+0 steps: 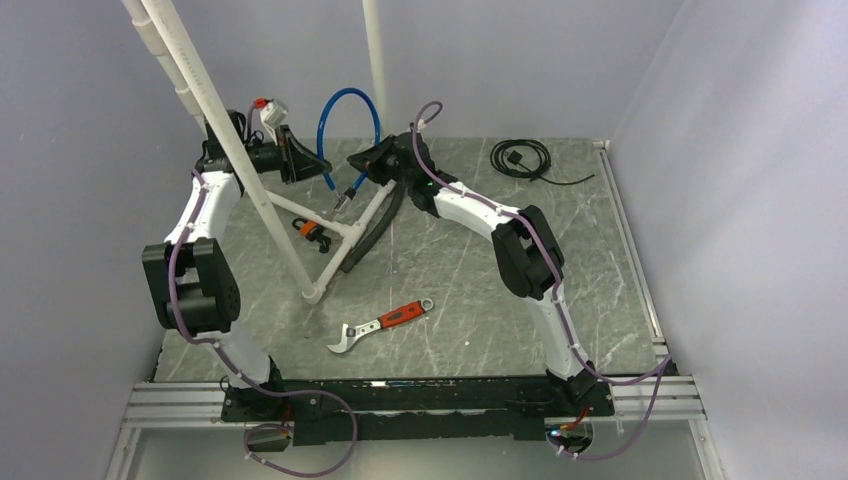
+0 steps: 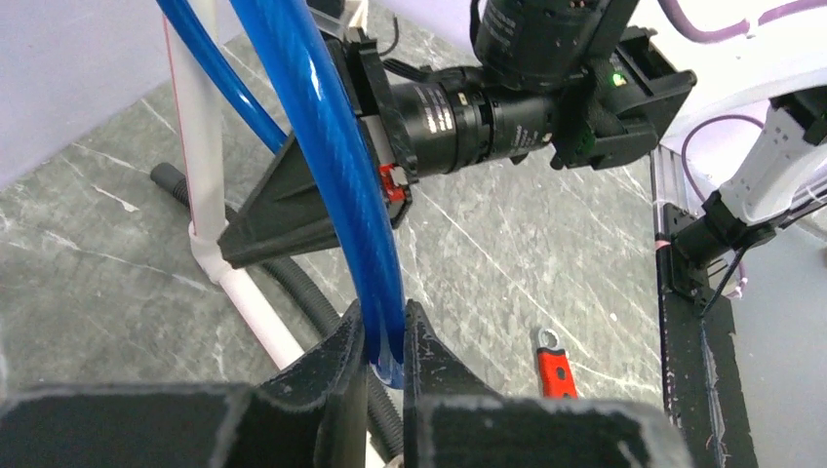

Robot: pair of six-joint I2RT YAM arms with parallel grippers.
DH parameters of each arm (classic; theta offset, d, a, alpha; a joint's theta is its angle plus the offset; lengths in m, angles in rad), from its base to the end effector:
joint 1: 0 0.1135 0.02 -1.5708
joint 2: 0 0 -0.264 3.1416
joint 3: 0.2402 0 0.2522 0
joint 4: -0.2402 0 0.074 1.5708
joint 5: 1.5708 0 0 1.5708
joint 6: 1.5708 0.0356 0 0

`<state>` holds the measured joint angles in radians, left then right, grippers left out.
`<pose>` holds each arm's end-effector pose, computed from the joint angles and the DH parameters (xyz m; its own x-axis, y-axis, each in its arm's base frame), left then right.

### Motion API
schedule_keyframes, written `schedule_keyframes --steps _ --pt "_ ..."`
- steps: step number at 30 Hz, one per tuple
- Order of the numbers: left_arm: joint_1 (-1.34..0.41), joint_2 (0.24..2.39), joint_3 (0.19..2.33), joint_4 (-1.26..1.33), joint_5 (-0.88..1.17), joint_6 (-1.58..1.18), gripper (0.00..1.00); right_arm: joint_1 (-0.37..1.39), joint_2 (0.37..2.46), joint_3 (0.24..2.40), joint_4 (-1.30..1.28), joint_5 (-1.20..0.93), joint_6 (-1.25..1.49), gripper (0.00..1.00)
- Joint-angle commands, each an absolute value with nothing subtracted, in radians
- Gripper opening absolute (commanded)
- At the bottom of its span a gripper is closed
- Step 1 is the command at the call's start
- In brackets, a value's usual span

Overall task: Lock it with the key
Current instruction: Lock the lock.

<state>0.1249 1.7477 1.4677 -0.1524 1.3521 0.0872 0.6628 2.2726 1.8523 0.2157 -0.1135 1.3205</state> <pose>0.3939 0.0144 0.3291 -0.3400 -0.0236 -0.9401 0.8854 0.3290 -0.3284 0.4276 0.3389 0.2477 -0.7167 0.6617 -0.2202 -0.0179 0.2982 0.9543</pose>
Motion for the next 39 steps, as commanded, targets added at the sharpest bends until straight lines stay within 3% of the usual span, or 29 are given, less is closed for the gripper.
schedule_keyframes --steps 1,10,13,18,27,33,39 --pt "0.12 1.684 1.449 -0.564 1.441 0.556 0.05 0.667 2.28 1.901 0.287 -0.12 1.337 0.0" --pt "0.129 1.768 1.631 -1.294 1.464 1.456 0.06 0.667 2.275 1.878 0.244 -0.139 1.414 0.0" --pt "0.123 1.757 1.605 -1.363 1.455 1.615 0.07 0.669 2.271 1.875 0.237 -0.155 1.45 0.0" --pt "0.101 1.708 1.525 -1.284 1.444 1.632 0.09 0.678 2.266 1.894 0.248 -0.179 1.486 0.0" --pt "0.139 1.604 1.331 -0.639 1.51 0.942 0.02 0.69 2.251 1.889 0.314 -0.223 1.522 0.0" --pt "0.139 1.498 1.02 0.273 1.347 0.239 0.05 0.693 2.247 1.898 0.331 -0.238 1.545 0.0" --pt "0.142 1.543 1.056 0.213 1.298 0.169 0.16 0.686 2.235 1.899 0.369 -0.245 1.512 0.0"
